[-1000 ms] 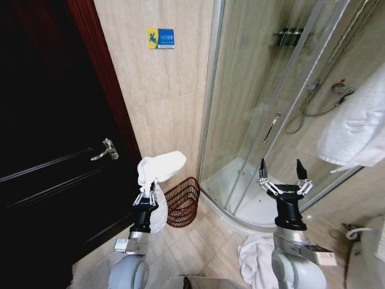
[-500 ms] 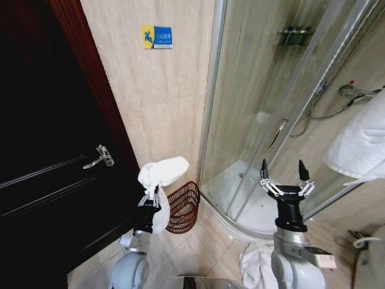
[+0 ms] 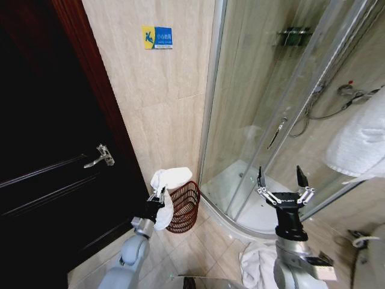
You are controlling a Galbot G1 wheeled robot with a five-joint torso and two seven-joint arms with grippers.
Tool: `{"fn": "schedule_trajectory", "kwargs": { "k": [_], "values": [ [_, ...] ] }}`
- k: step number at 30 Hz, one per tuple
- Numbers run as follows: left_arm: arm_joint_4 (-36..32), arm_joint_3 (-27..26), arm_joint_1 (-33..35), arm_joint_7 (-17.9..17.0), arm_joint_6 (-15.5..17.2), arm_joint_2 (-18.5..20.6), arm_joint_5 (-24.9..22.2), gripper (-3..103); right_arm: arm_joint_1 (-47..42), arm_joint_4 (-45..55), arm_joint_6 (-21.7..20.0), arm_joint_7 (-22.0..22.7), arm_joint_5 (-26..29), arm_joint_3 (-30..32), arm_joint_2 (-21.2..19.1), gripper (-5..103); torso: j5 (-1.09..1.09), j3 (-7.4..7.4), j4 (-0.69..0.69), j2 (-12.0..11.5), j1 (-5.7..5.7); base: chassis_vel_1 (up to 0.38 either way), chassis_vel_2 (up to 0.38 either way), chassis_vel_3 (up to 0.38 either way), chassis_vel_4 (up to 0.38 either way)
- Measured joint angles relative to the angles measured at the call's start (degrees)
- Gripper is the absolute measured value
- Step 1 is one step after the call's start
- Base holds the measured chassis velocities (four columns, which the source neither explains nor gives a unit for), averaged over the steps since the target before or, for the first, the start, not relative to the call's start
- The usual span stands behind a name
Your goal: Discard the used towel into the hamper.
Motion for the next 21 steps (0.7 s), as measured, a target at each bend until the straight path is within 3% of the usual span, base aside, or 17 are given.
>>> {"fn": "schedule_trajectory", "kwargs": {
  "k": [3, 9, 21],
  "values": [
    [7.8, 2.5, -4.4, 0.2, 0.3, 1.5, -2.4, 8, -0.7, 3.3, -2.7, 0.6, -3.0, -0.8, 0.0, 100, 0.00, 0.00, 0.01, 0.0, 0.00, 0.000, 0.000, 0.000, 0.000],
    [15.7, 5.3, -8.4, 0.2, 0.1, 2.2, -3.1, 8, -1.2, 6.3, -6.5, 0.9, -5.1, -1.2, 0.0, 100, 0.00, 0.00, 0.02, 0.0, 0.00, 0.000, 0.000, 0.000, 0.000],
    [27.8, 15.2, -20.7, -1.1, 0.3, 4.7, -8.7, 8, -0.5, 6.5, -7.1, 0.7, -3.9, -0.5, 0.0, 100, 0.02, 0.00, 0.01, 0.0, 0.00, 0.000, 0.000, 0.000, 0.000]
  ]
}}
